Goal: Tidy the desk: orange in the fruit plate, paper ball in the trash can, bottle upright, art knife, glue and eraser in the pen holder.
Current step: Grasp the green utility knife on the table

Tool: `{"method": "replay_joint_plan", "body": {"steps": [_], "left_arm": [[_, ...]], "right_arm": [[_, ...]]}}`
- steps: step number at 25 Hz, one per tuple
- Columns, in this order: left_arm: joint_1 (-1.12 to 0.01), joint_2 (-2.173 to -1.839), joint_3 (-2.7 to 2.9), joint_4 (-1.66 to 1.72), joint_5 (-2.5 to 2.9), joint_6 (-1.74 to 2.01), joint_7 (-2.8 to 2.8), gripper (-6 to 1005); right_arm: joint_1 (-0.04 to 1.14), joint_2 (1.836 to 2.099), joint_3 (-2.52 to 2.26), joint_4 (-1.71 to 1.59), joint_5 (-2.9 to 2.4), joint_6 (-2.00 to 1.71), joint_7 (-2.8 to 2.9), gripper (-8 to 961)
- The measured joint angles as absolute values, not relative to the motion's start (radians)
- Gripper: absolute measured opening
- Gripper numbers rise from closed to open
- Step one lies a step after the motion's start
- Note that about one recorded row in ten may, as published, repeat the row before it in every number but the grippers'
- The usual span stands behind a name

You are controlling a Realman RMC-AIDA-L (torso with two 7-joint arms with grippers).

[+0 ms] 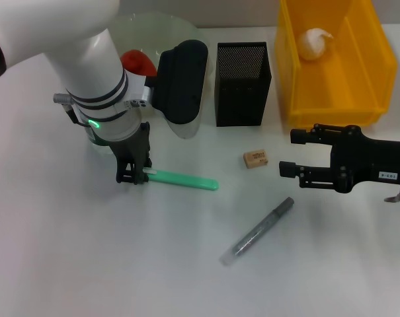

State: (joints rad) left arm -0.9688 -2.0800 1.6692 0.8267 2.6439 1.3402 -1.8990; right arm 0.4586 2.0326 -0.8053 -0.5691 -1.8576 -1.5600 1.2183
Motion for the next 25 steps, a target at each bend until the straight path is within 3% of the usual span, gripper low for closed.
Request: {"method": "replay_joint_plan", "body": {"steps": [25], "left_arm": [[-0.970,-2.080,1.680,0.792,2.637,1.307,-1.896,208]], "right_arm": [[0.462,2.035,-0.805,-0.569,-1.858,-1.558,1.223,735]]}}
